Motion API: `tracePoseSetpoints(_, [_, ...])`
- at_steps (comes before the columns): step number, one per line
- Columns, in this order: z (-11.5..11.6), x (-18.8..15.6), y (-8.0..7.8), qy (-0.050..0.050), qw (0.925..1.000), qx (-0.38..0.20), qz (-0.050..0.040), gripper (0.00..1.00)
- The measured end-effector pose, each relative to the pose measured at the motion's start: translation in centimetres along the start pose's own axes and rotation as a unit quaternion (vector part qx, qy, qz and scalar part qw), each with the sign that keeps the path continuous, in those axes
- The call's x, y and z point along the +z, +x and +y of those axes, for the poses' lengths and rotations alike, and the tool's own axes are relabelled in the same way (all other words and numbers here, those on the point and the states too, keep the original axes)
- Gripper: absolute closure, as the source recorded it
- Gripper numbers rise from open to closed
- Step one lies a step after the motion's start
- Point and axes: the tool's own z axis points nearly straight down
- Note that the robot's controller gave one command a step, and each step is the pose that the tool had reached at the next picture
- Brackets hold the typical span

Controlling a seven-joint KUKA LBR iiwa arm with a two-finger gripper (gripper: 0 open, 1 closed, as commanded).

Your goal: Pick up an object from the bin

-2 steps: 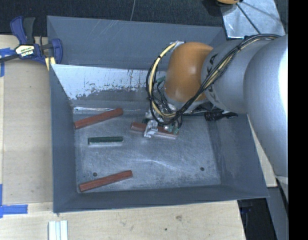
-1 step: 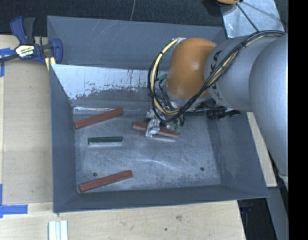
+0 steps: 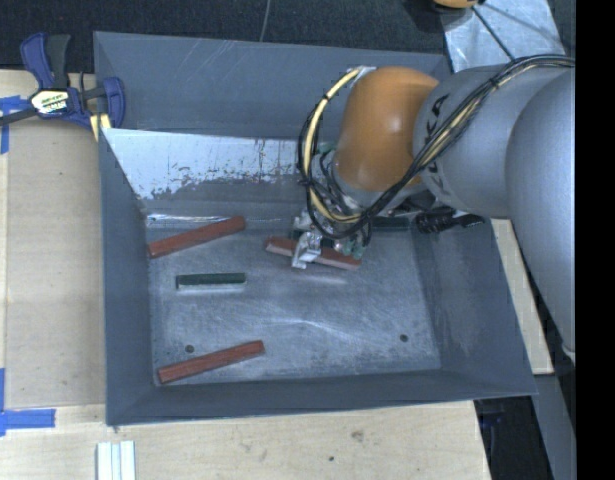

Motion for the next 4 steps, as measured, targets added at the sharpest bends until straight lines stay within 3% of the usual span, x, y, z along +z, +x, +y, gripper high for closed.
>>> tracePoseSetpoints(3, [-0.1,-3.5,0.1,0.001,1.0000,0.000,0.0043,1.00])
tracePoseSetpoints(4, [0.0,-5.0,0.0,0.000,1.0000,0.000,0.0008,1.00])
